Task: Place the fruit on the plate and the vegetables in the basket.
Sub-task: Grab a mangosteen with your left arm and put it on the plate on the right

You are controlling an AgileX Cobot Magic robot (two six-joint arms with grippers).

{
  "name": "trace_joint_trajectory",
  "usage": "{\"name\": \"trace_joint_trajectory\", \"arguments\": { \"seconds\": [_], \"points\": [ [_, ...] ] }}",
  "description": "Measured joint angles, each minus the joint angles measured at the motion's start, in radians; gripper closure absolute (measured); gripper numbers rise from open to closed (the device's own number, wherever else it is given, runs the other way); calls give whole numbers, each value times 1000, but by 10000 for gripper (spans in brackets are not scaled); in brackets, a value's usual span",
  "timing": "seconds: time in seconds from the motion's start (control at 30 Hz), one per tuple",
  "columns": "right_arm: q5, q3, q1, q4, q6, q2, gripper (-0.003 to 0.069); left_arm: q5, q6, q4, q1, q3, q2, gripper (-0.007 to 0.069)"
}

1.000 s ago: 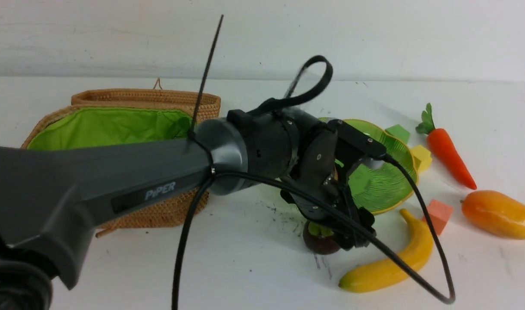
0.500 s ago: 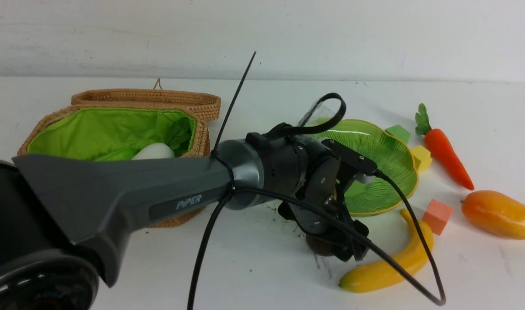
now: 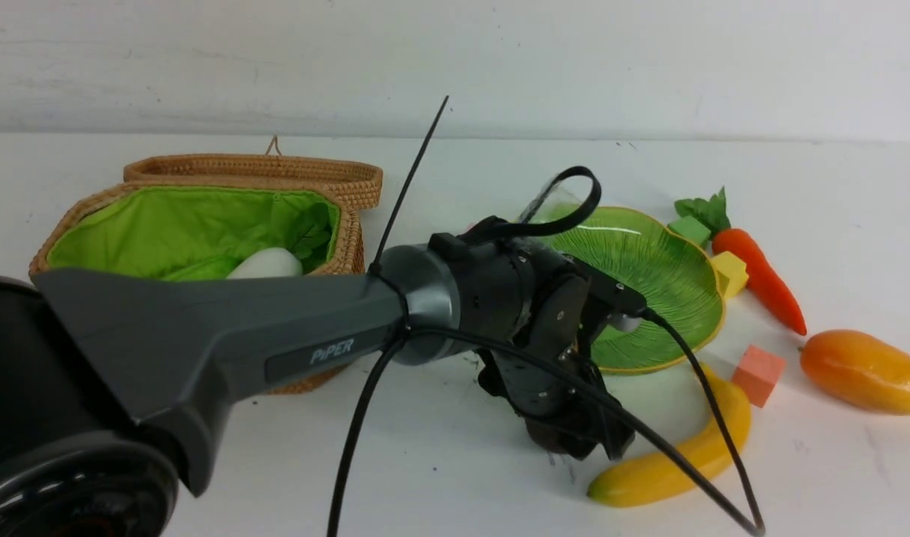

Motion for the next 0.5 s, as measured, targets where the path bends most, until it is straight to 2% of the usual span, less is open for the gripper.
{"name": "trace_joint_trajectory", "arguments": {
  "seconds": [0.23, 0.4, 0.5],
  "points": [
    [0, 0, 0, -7, 0, 0, 445, 95, 0, 1, 0, 0, -26, 102],
    [-1, 0, 0, -61, 12, 0, 444, 193, 1, 5, 0, 1, -111, 102],
    [-41, 0, 0, -124, 45, 0, 444, 152, 18, 9, 0, 1, -175, 102]
  ]
}}
